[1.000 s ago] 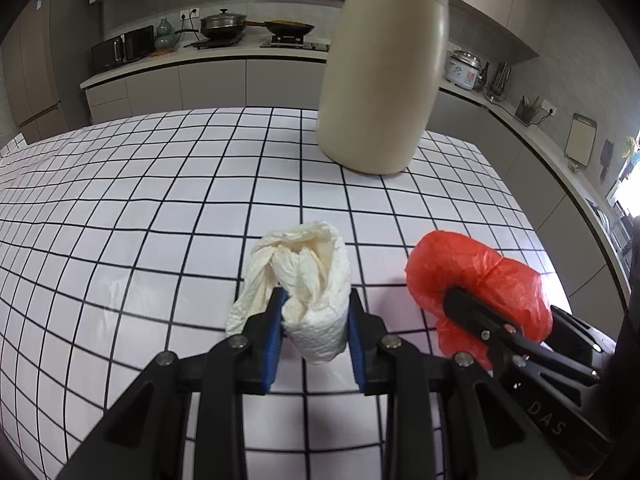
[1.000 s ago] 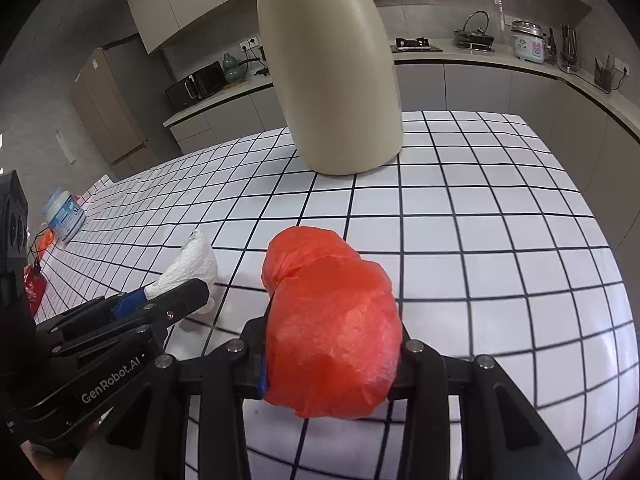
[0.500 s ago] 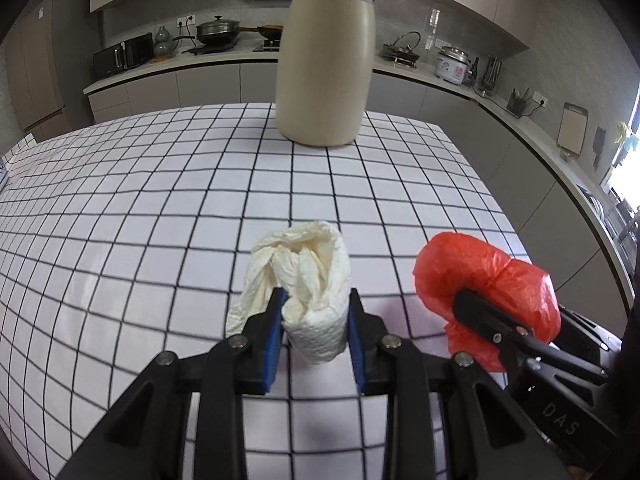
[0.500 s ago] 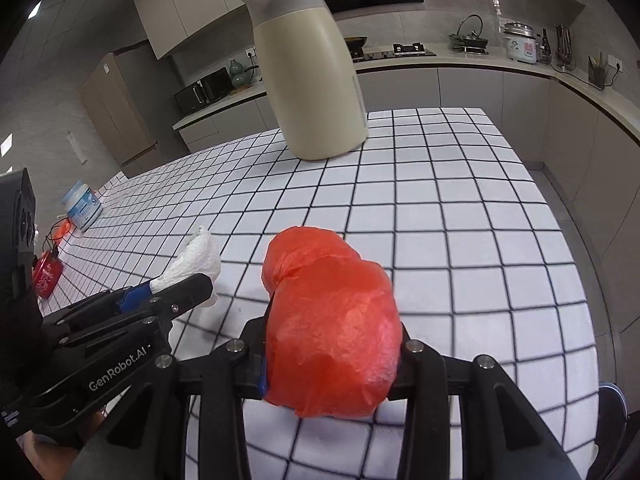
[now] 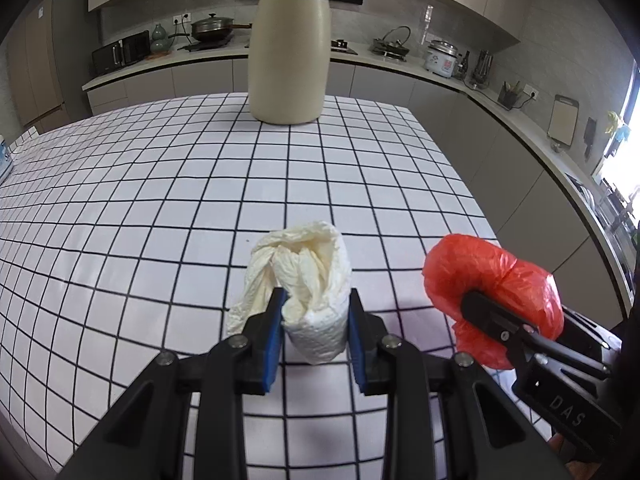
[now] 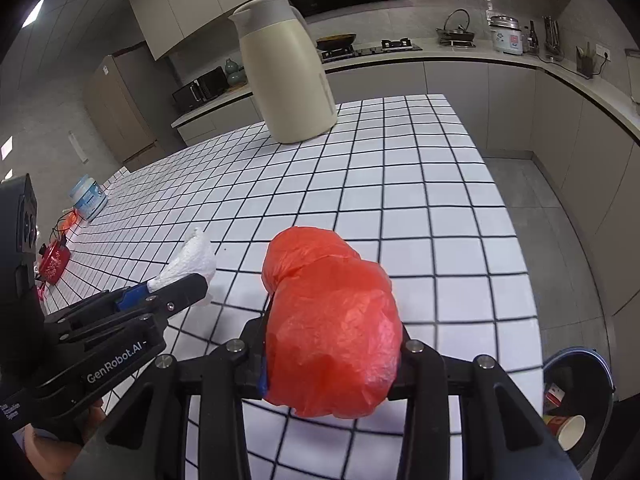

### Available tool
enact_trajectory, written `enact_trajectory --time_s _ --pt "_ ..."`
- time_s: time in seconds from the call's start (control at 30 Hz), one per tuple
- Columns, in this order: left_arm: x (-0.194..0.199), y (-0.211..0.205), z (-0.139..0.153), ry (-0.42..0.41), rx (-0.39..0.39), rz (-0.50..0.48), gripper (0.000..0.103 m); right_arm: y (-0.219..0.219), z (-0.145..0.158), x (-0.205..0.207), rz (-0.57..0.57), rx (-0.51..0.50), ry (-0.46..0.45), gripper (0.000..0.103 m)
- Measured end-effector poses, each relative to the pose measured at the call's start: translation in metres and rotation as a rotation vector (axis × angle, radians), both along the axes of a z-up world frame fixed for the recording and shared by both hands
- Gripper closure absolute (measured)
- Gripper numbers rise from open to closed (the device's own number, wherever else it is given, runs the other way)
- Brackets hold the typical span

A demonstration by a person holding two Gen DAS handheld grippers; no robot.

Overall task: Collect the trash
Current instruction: 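Carry the white tissue and red plastic bag with both tools over the black bin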

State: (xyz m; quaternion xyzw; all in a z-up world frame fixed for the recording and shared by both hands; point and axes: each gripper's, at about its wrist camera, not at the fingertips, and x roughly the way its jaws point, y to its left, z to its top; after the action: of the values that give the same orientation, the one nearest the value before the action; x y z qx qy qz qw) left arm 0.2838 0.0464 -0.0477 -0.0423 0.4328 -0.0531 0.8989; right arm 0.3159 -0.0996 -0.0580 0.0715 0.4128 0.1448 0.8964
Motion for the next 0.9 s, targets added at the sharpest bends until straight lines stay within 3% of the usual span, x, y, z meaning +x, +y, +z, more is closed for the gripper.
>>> enact_trajectory --time_s 0.33,0.9 --pt "-0.021 -0.038 0.005 -0.013 -0.008 -0.054 0.072 -0.042 0.006 -0.036 -0.039 -0.007 0.004 0.062" --pt "-0.047 -0.123 0.012 -0.020 0.011 -0.227 0.072 -0.127 0.012 -0.085 -0.170 0.034 -0.014 0.062"
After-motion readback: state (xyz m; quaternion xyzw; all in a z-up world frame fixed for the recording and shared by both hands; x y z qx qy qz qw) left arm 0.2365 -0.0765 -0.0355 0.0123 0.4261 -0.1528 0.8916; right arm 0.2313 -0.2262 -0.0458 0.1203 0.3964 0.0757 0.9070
